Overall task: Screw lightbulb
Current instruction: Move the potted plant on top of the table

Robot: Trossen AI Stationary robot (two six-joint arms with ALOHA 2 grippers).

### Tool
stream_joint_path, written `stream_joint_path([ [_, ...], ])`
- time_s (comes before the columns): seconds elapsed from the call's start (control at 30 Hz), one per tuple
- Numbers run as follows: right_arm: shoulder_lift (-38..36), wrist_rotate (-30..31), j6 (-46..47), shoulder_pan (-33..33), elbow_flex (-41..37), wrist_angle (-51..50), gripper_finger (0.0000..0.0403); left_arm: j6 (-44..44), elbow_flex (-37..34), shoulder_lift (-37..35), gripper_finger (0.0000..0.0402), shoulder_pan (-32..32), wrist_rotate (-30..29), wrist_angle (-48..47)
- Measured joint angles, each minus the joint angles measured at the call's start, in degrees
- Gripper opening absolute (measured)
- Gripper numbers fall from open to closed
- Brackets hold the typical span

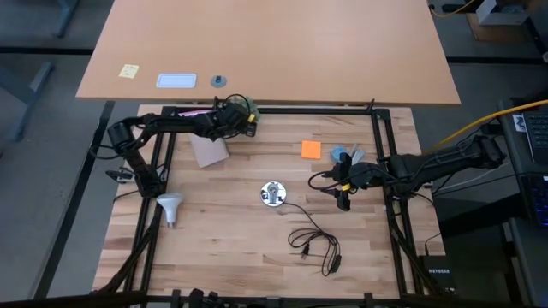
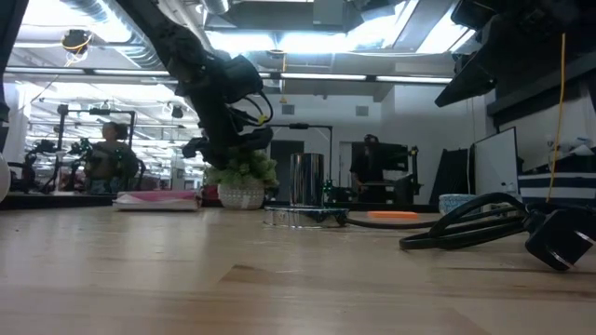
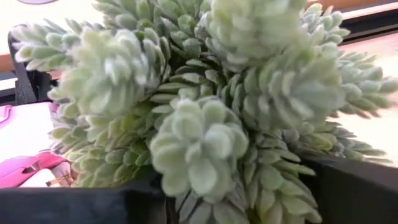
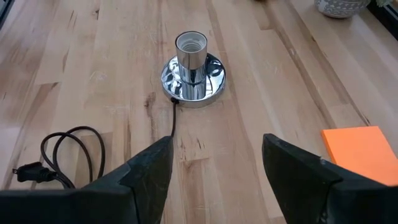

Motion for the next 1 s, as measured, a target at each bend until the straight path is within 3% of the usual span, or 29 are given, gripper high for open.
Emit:
stream_joint_path([
  [0.63, 0.00, 0.00, 0.01, 0.00, -0.02, 0.00, 0.0246, -0.63, 0.96, -10.27, 0.0141, -1.68, 2.53, -10.31],
  [1.0, -0.02, 0.00, 0.01, -0.01, -0.02, 0.02, 0.0246, -3.34, 0.98, -24.14, 0.0141, -8.89, 3.18, -19.64],
])
